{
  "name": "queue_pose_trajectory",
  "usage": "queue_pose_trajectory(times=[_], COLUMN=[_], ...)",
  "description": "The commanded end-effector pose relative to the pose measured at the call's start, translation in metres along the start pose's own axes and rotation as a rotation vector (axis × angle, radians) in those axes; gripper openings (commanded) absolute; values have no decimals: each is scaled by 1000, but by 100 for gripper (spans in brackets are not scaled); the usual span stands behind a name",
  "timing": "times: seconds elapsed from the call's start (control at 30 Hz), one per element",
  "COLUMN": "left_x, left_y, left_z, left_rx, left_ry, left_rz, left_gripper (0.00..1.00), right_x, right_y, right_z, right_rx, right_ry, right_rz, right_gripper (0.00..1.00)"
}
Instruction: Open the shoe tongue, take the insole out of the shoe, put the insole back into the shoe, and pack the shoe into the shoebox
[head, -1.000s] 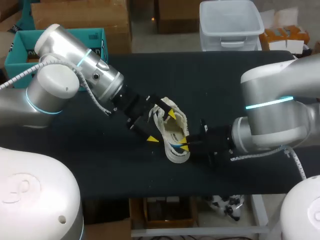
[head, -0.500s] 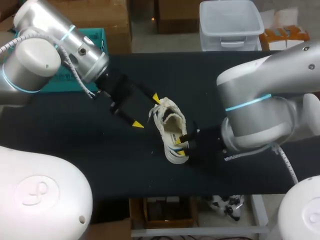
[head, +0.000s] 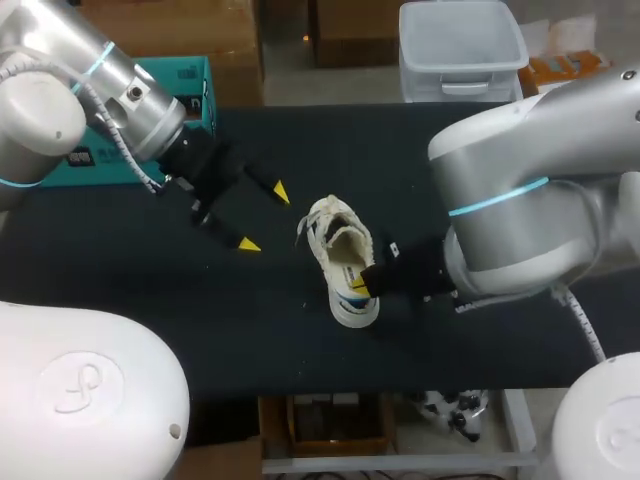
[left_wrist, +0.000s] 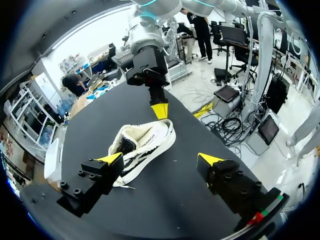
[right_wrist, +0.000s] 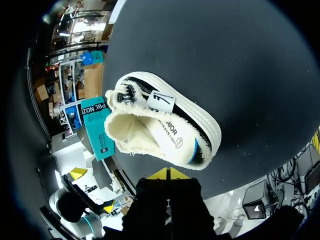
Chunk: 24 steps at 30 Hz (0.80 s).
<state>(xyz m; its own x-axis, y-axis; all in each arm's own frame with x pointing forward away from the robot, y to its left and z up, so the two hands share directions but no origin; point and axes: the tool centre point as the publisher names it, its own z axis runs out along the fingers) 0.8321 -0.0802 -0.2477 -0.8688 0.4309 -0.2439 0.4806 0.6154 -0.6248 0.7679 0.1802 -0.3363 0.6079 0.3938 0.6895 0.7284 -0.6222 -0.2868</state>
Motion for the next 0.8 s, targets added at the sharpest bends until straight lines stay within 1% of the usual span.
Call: queue_pose_trajectory(times=[0.03, 0.1, 0.27, 0.4, 0.47, 0.5, 0.67, 0.7, 0.73, 0.8], left_x=[8, 8, 8, 8, 8, 8, 5, 3, 2, 1], left_y=[-6, -6, -6, -6, -6, -6, -1, 2, 3, 7], left_z=[-10, -10, -10, -10, -10, -10, -11, -13, -13, -12], left_rx=[-144, -144, -144, -144, -144, -144, -154, -155, -149, -180], left_ry=[50, 50, 50, 50, 50, 50, 34, 35, 40, 29], left_rz=[-37, -37, -37, -37, -37, -37, -194, -237, -258, -341], left_gripper=[100, 100, 100, 100, 100, 100, 100, 100, 100, 100], right_x=[4, 2, -5, -8, -11, -12, -25, -27, -28, -30], right_y=[9, 12, 20, 26, 29, 29, 33, 33, 33, 32], right_z=[13, 21, 35, 46, 51, 52, 56, 57, 57, 60], right_rx=[58, 68, 88, 80, 43, 50, -8, -8, -7, -22], right_ry=[-32, -47, -51, -65, -97, -91, -122, -121, -118, -122], right_rz=[-15, -20, -38, -55, -59, -59, -56, -58, -61, -69], right_gripper=[0, 0, 0, 0, 0, 0, 0, 0, 0, 0])
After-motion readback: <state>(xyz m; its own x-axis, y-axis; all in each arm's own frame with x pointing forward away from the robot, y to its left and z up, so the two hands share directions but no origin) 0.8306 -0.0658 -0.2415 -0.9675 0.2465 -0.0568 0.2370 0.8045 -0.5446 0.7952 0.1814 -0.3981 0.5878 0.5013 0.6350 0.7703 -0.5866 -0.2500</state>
